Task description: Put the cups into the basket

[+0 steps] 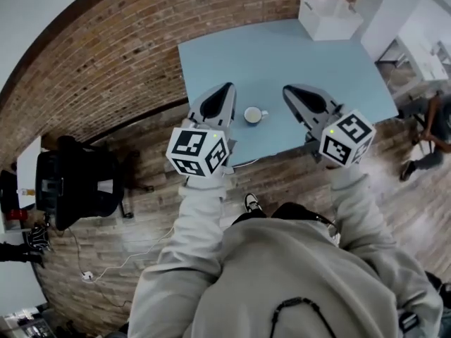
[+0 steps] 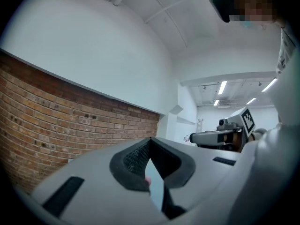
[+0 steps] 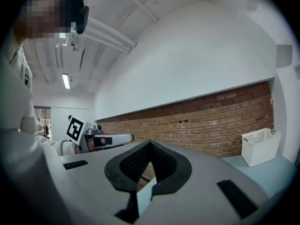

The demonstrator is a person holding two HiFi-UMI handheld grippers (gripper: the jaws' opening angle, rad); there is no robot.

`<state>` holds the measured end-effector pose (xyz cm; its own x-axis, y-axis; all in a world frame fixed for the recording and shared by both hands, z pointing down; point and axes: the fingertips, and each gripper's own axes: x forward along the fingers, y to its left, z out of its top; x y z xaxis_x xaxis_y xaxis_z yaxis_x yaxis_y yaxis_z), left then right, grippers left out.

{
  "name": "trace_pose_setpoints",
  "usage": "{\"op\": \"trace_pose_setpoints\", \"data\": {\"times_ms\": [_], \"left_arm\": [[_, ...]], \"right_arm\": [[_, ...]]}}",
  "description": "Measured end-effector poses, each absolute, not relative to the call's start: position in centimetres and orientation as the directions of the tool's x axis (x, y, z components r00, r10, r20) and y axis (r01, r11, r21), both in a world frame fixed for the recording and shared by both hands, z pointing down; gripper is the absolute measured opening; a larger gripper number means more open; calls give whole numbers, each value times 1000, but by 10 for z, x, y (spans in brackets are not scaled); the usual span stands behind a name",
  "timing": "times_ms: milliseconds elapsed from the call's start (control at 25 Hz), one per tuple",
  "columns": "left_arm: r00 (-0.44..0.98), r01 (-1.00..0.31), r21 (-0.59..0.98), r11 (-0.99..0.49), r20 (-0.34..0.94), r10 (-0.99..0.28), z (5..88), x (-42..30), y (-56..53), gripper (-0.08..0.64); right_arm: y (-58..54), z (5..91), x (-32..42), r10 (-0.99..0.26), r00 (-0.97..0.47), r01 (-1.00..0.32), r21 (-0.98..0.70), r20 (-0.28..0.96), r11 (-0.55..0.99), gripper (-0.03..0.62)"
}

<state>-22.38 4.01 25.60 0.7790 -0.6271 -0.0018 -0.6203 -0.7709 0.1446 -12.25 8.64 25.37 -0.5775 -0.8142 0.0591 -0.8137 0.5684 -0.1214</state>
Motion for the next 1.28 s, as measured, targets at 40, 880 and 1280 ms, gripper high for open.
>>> {"op": "trace_pose_setpoints", "data": {"times_ms": [40, 880, 1280], "left_arm": [[786, -612, 147, -777, 1, -619, 259, -221, 34, -3], [718, -692, 129, -710, 25, -696, 255, -154, -137, -3], [683, -727, 162, -668, 70, -727, 277, -178, -169, -3]], "right_arm": [[79, 255, -120, -816, -574, -816, -125, 64, 564, 9], [-111, 279, -46, -758, -645, -761, -174, 97, 625, 8], [-158, 291, -68, -728, -677, -733, -189, 108, 654, 9]]}}
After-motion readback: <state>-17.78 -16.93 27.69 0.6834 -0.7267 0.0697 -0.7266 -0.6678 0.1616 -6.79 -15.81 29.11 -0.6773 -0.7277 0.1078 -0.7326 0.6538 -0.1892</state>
